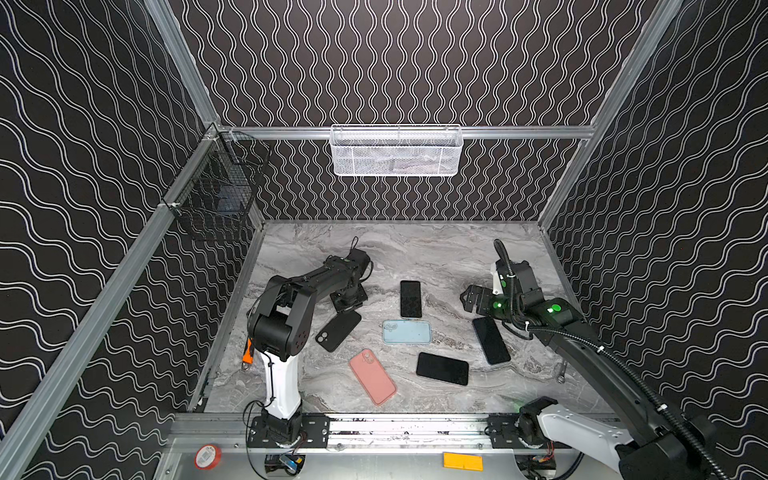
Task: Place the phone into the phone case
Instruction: 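Raise both arms and move the grippers out over the phones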
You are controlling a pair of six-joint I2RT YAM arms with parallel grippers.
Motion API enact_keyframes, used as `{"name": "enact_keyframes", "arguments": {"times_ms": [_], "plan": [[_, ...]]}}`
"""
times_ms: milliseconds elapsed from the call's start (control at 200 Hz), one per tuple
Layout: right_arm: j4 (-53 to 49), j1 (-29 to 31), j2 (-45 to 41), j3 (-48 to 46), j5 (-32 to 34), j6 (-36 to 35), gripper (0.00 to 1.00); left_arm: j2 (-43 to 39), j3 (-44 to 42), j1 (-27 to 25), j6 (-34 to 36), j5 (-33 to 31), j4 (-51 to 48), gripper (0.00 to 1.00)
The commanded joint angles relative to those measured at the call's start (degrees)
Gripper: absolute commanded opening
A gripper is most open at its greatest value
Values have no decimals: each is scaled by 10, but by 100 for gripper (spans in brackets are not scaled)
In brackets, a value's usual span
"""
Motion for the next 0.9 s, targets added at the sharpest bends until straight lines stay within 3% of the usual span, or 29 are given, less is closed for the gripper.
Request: {"name": "enact_keyframes", "arguments": {"times_ms": [0,205,375,611,896], "plan": [[-5,5,2,1,9,8,100,-5,4,2,27,-29,12,24],[-6,11,17,7,12,4,100,-31,-11,2,23,-22,20,41],[-5,11,30,19,11,0,100,-9,-1,2,10,-4,21,45],[-12,31,24,14,20,-2,100,13,3,4,-17,11,20,39],[-16,32,19,8,33,-3,100,12,6,4,-4,-4,17,15]]}}
